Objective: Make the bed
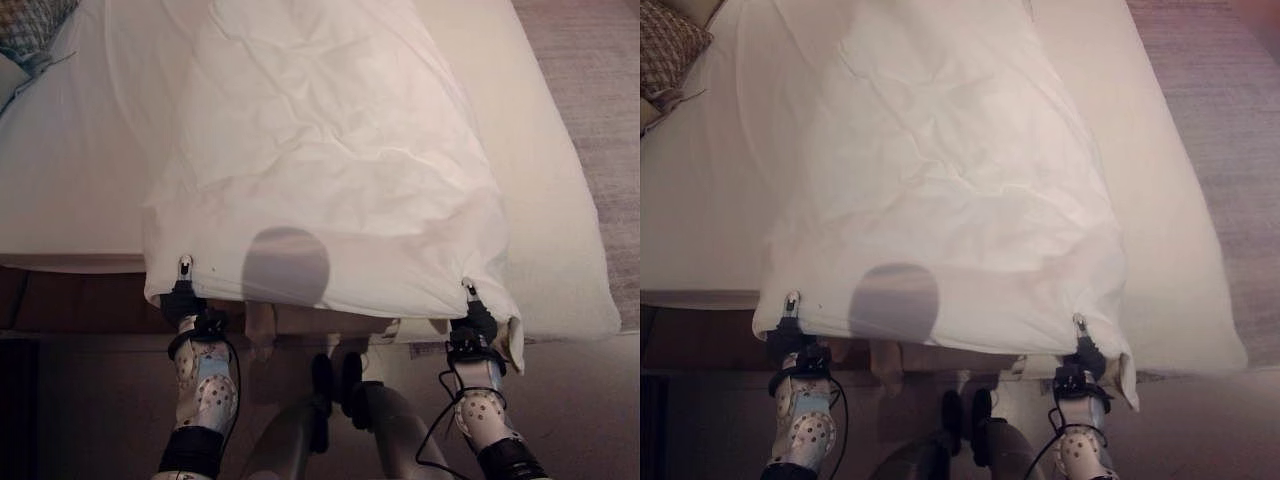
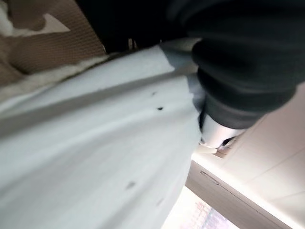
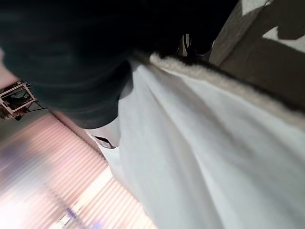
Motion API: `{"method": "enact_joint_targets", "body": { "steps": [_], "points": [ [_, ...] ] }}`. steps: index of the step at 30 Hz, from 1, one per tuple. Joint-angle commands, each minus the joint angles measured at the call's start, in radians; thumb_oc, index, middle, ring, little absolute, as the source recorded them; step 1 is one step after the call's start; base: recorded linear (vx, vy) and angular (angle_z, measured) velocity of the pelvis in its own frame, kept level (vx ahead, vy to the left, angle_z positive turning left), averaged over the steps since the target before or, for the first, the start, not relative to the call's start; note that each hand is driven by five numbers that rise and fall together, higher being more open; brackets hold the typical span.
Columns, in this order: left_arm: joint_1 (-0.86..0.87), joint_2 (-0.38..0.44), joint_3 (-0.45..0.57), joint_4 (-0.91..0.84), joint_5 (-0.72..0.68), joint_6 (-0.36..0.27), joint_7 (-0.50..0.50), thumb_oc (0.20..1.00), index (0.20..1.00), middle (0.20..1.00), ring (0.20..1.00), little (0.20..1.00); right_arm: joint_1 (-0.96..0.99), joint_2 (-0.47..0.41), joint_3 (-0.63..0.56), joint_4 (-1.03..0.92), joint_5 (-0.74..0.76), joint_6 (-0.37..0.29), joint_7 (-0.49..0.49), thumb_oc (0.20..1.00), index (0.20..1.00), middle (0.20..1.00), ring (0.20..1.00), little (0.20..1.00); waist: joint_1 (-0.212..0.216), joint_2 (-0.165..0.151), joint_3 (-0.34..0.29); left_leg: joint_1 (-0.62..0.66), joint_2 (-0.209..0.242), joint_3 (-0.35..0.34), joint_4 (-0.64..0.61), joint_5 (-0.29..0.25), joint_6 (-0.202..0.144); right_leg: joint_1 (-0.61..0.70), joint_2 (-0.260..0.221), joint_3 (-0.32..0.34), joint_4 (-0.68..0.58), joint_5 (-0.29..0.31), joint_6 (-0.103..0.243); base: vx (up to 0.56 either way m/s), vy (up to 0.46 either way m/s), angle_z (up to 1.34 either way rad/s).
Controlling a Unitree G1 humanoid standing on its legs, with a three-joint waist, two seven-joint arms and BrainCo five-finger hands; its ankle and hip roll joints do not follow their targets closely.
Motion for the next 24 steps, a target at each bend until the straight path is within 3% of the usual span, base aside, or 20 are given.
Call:
{"method": "enact_joint_targets", "body": {
  "steps": [1, 3, 5, 8, 9, 10, 12, 14, 15, 16, 17, 18, 19, 20, 21, 22, 23, 24],
  "points": [
    [-0.017, 0.031, 0.086, -0.096, -0.013, -0.071, -0.023, 0.2, 0.2, 0.2, 0.2, 0.2, 0.024, -0.111, -0.14, -0.028, -0.037, -0.085, -0.042, 0.2, 0.2, 0.2, 0.2, 0.2, 0.009, 0.04, -0.032, -0.072, 0.029, -0.006, 0.14, -0.007, -0.146, 0.071, -0.037, 0.011, -0.125, 0.071, 0.121, -0.04, -0.082, 0.31],
    [-0.011, 0.021, 0.084, -0.094, -0.017, -0.065, -0.021, 0.2, 0.2, 0.2, 0.2, 0.2, 0.013, -0.124, -0.136, -0.013, -0.051, -0.081, -0.046, 0.2, 0.2, 0.2, 0.2, 0.2, 0.01, 0.039, -0.037, -0.068, 0.068, -0.005, 0.146, -0.022, -0.143, 0.076, -0.052, 0.004, -0.119, 0.067, 0.121, -0.02, -0.057, 0.45],
    [0.006, 0.021, 0.084, -0.104, -0.001, -0.059, -0.015, 0.2, 0.2, 0.2, 0.2, 0.2, -0.003, -0.121, -0.117, -0.001, -0.046, -0.078, -0.038, 0.2, 0.2, 0.2, 0.2, 0.2, 0.023, 0.028, -0.042, -0.056, 0.12, -0.061, 0.122, -0.016, -0.137, 0.077, -0.058, 0.018, -0.104, 0.058, 0.12, 0.0, 0.006, 0.37],
    [0.011, 0.03, 0.1, -0.124, 0.016, -0.074, 0.0, 0.2, 0.2, 0.2, 0.2, 0.2, -0.01, -0.125, -0.08, 0.002, -0.06, -0.073, -0.031, 0.2, 0.2, 0.2, 0.2, 0.2, 0.041, 0.011, -0.05, -0.045, 0.206, -0.192, 0.024, 0.049, -0.145, 0.045, -0.073, 0.054, -0.066, 0.047, 0.122, -0.02, 0.073, -0.01],
    [0.011, 0.03, 0.1, -0.124, 0.016, -0.074, 0.001, 0.2, 0.2, 0.2, 0.2, 0.2, -0.011, -0.125, -0.08, 0.002, -0.06, -0.073, -0.03, 0.2, 0.2, 0.2, 0.2, 0.2, 0.04, 0.011, -0.053, -0.048, 0.205, -0.193, 0.02, 0.054, -0.146, 0.041, -0.073, 0.053, -0.067, 0.05, 0.122, -0.03, 0.226, -0.14],
    [0.001, 0.038, 0.093, -0.126, 0.025, -0.08, 0.005, 0.2, 0.2, 0.2, 0.2, 0.2, -0.009, -0.122, -0.069, 0.012, -0.055, -0.072, -0.031, 0.2, 0.2, 0.2, 0.2, 0.2, 0.041, 0.016, -0.058, -0.032, 0.292, -0.21, -0.045, 0.114, -0.155, 0.022, -0.099, 0.06, -0.022, 0.037, 0.129, -0.01, 0.31, -0.1],
    [-0.009, 0.052, 0.088, -0.127, 0.03, -0.08, 0.007, 0.2, 0.2, 0.2, 0.2, 0.2, -0.01, -0.121, -0.08, 0.024, -0.059, -0.076, -0.045, 0.2, 0.2, 0.2, 0.2, 0.2, 0.046, 0.024, -0.072, -0.006, 0.358, -0.225, -0.133, 0.182, -0.183, 0.014, -0.13, 0.066, 0.003, 0.024, 0.151, 0.02, 0.381, -0.06],
    [-0.007, 0.059, 0.082, -0.13, 0.032, -0.079, 0.002, 0.2, 0.2, 0.2, 0.2, 0.2, -0.01, -0.119, -0.079, 0.026, -0.057, -0.073, -0.048, 0.2, 0.2, 0.2, 0.2, 0.2, 0.048, 0.03, -0.075, 0.011, 0.37, -0.23, -0.166, 0.194, -0.197, 0.014, -0.142, 0.063, 0.009, 0.024, 0.161, 0.01, 0.286, 0.08],
    [-0.012, 0.067, 0.08, -0.125, 0.033, -0.079, 0.003, 0.2, 0.2, 0.2, 0.2, 0.2, -0.011, -0.114, -0.079, 0.024, -0.062, -0.075, -0.055, 0.2, 0.2, 0.2, 0.2, 0.2, 0.05, 0.034, -0.076, 0.019, 0.372, -0.225, -0.182, 0.196, -0.208, 0.015, -0.159, 0.06, 0.006, 0.036, 0.175, -0.06, 0.674, 0.07],
    [-0.019, 0.085, 0.071, -0.125, 0.036, -0.089, -0.006, 0.2, 0.2, 0.2, 0.2, 0.2, -0.014, -0.108, -0.065, 0.013, -0.079, -0.062, -0.056, 0.2, 0.2, 0.2, 0.2, 0.2, 0.045, 0.033, -0.077, 0.001, 0.333, -0.208, -0.12, 0.122, -0.203, 0.018, -0.214, 0.07, -0.034, 0.1, 0.216, -0.06, 0.551, 0.0],
    [-0.019, 0.085, 0.071, -0.125, 0.036, -0.089, -0.006, 0.2, 0.2, 0.2, 0.2, 0.2, -0.015, -0.108, -0.065, 0.013, -0.079, -0.062, -0.056, 0.2, 0.2, 0.2, 0.2, 0.2, 0.045, 0.032, -0.079, -0.004, 0.331, -0.208, -0.112, 0.119, -0.201, 0.017, -0.215, 0.072, -0.036, 0.101, 0.217, -0.08, 0.785, 0.0],
    [-0.036, 0.109, 0.047, -0.132, 0.026, -0.085, -0.014, 0.2, 0.2, 0.2, 0.2, 0.2, 0.002, -0.09, -0.069, -0.013, -0.071, -0.063, -0.053, 0.2, 0.2, 0.2, 0.2, 0.2, 0.039, 0.011, -0.068, -0.029, 0.276, -0.193, -0.043, 0.05, -0.195, 0.079, -0.275, 0.087, -0.166, 0.174, 0.249, -0.05, 0.634, -0.02],
    [-0.052, 0.121, 0.02, -0.122, 0.058, -0.072, -0.011, 0.2, 0.2, 0.2, 0.2, 0.2, 0.014, -0.084, -0.088, -0.013, -0.089, -0.066, -0.07, 0.2, 0.2, 0.2, 0.2, 0.2, 0.028, 0.004, -0.062, -0.089, 0.215, -0.139, 0.093, 0.014, -0.192, 0.123, -0.332, 0.073, -0.24, 0.257, 0.261, -0.02, 0.866, 0.21],
    [-0.058, 0.132, 0.005, -0.126, 0.082, -0.07, -0.012, 0.2, 0.2, 0.2, 0.2, 0.2, 0.015, -0.08, -0.088, -0.018, -0.093, -0.066, -0.07, 0.2, 0.2, 0.2, 0.2, 0.2, 0.02, 0.009, -0.064, -0.093, 0.184, -0.139, 0.121, -0.029, -0.168, 0.133, -0.362, 0.079, -0.267, 0.308, 0.269, 0.03, 0.727, 0.61],
    [-0.047, 0.132, 0.008, -0.124, 0.087, -0.078, -0.015, 0.2, 0.2, 0.2, 0.2, 0.2, 0.017, -0.073, -0.084, -0.011, -0.096, -0.056, -0.066, 0.2, 0.2, 0.2, 0.2, 0.2, 0.016, 0.007, -0.067, -0.092, 0.147, -0.124, 0.152, -0.061, -0.145, 0.135, -0.399, 0.087, -0.313, 0.396, 0.27, 0.08, 0.718, 0.75],
    [-0.034, 0.142, 0.025, -0.13, 0.077, -0.086, -0.022, 0.2, 0.2, 0.2, 0.2, 0.2, 0.018, -0.07, -0.082, -0.008, -0.101, -0.049, -0.058, 0.2, 0.2, 0.2, 0.2, 0.2, 0.021, 0.006, -0.069, -0.083, 0.141, -0.099, 0.159, -0.079, -0.133, 0.132, -0.408, 0.059, -0.346, 0.427, 0.259, 0.05, 0.485, 0.46],
    [-0.035, 0.142, 0.025, -0.13, 0.077, -0.086, -0.022, 0.2, 0.2, 0.2, 0.2, 0.2, 0.017, -0.069, -0.082, -0.008, -0.101, -0.049, -0.058, 0.2, 0.2, 0.2, 0.2, 0.2, 0.02, 0.004, -0.071, -0.086, 0.138, -0.099, 0.157, -0.075, -0.132, 0.129, -0.411, 0.06, -0.348, 0.43, 0.26, 0.1, 0.608, -0.24],
    [-0.007, 0.152, 0.036, -0.13, 0.083, -0.076, -0.032, 0.2, 0.2, 0.2, 0.2, 0.2, 0.013, -0.056, -0.066, 0.015, -0.094, -0.046, -0.043, 0.2, 0.2, 0.2, 0.2, 0.2, 0.028, 0.011, -0.074, -0.065, 0.118, -0.084, 0.149, -0.081, -0.107, 0.131, -0.348, 0.044, -0.309, 0.34, 0.232, 0.07, 0.383, -0.51]
  ]
}}
